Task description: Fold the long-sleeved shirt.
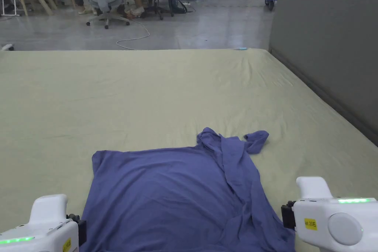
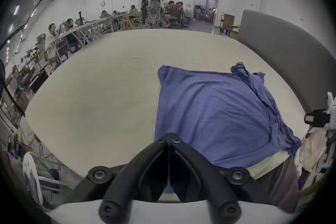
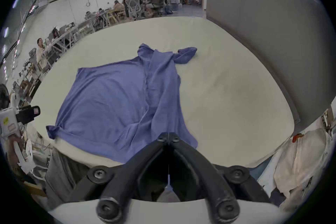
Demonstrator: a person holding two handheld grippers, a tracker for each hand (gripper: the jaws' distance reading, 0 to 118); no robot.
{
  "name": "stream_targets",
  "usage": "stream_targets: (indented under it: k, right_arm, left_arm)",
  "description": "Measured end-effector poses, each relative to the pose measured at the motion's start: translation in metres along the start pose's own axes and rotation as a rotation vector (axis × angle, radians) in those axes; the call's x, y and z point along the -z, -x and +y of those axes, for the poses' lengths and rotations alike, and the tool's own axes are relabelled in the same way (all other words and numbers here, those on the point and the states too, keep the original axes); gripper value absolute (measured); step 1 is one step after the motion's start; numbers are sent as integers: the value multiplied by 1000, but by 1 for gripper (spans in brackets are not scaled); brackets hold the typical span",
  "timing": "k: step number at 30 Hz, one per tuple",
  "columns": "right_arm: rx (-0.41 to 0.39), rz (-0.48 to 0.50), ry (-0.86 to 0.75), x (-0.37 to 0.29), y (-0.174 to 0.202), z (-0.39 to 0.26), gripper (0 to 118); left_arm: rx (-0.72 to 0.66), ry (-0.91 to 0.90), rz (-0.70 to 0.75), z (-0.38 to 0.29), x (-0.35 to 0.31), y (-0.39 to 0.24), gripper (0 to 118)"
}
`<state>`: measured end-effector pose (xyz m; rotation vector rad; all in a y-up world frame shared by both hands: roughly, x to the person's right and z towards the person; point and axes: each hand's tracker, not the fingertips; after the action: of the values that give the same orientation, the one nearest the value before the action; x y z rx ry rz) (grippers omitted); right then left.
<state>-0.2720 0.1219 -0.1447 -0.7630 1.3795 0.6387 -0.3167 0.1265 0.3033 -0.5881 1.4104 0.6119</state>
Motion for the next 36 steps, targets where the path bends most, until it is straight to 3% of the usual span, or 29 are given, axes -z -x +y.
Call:
stream_targets:
  k: [1, 2, 4, 5, 7, 13, 14, 16, 19, 20, 21, 22, 23, 30, 34, 36]
  right_arm:
    - [0, 28, 16, 3, 0, 1, 0]
    - [10, 28, 20, 8, -1, 1, 19]
    - [-8, 0, 52, 6, 1, -16, 100]
    - [-28, -31, 95, 15, 1, -22, 117]
    - [-53, -87, 108, 19, 3, -38, 107]
    - [-8, -55, 191, 48, -4, -60, 90]
    - [-10, -54, 185, 52, -4, -61, 72]
    - [8, -21, 205, 58, -5, -63, 22]
    - [11, -2, 206, 54, -1, -55, 3]
    - [5, -8, 208, 54, 1, -52, 3]
    - [-5, -16, 210, 54, 1, -50, 3]
    - [-14, -13, 208, 54, 0, -48, 3]
    - [-14, -11, 205, 56, 0, -46, 3]
    - [14, -5, 223, 62, -5, -41, 3]
    - [32, -6, 237, 62, -6, -44, 3]
    - [40, -1, 243, 66, -8, -42, 3]
  left_arm:
    - [11, 9, -17, -10, -3, 0, 0]
    - [8, 17, -29, -9, -2, 1, 0]
    - [3, 18, -32, -9, 0, 1, 0]
    - [2, 19, -32, -15, -2, 0, 0]
    - [1, 27, -28, -14, 0, 0, 0]
    - [5, 46, -46, -15, 11, -6, 0]
    - [9, 48, -59, -11, 15, -7, 0]
    - [7, 51, -83, 2, 25, -10, 0]
    - [21, 34, -85, 33, 48, -17, 0]
    - [35, 30, -80, 46, 59, -18, 12]
    - [46, 32, -84, 59, 72, -17, 42]
    - [64, 42, -89, 73, 90, -16, 85]
    - [75, 77, -81, 88, 111, -16, 111]
    - [199, 193, 56, 163, 245, -3, 107]
    - [202, 308, 38, 165, 279, -8, 95]
    - [202, 384, -40, 159, 284, -14, 34]
